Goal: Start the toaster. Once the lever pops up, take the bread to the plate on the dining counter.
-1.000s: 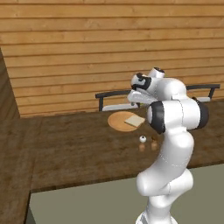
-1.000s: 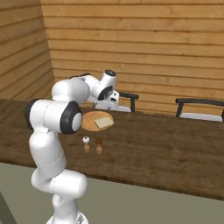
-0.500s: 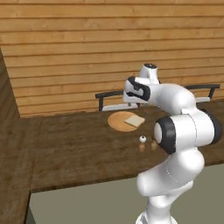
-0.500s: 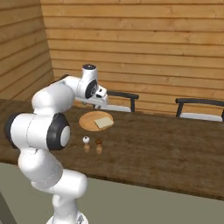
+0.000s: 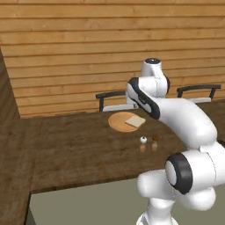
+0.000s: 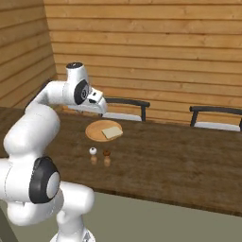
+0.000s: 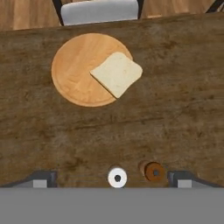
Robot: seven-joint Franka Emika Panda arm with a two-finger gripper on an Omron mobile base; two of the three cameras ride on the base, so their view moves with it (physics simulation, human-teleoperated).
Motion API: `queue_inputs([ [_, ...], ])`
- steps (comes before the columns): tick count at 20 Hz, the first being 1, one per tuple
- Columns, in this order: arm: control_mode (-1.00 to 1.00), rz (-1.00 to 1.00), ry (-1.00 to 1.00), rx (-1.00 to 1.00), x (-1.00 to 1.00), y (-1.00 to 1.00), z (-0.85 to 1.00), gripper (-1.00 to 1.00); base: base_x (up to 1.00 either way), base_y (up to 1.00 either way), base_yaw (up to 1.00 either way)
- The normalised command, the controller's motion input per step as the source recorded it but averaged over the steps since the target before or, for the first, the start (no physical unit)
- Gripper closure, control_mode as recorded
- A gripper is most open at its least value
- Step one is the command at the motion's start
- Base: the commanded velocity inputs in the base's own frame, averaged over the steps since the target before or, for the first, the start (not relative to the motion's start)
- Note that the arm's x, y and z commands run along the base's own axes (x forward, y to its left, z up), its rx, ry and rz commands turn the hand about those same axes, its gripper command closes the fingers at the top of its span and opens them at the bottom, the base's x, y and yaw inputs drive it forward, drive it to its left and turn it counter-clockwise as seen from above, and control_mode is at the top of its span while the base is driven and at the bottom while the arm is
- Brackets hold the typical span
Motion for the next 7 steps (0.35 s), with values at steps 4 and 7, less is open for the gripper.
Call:
queue_inputs([
  [4,-1.00,0.00,0.00,-0.03,-1.00,0.00,0.43,-1.00,0.00,0.00,0.00],
  [7,-1.00,0.01,0.00,0.00,-1.00,0.00,0.41,-1.00,0.00,0.00,0.00],
])
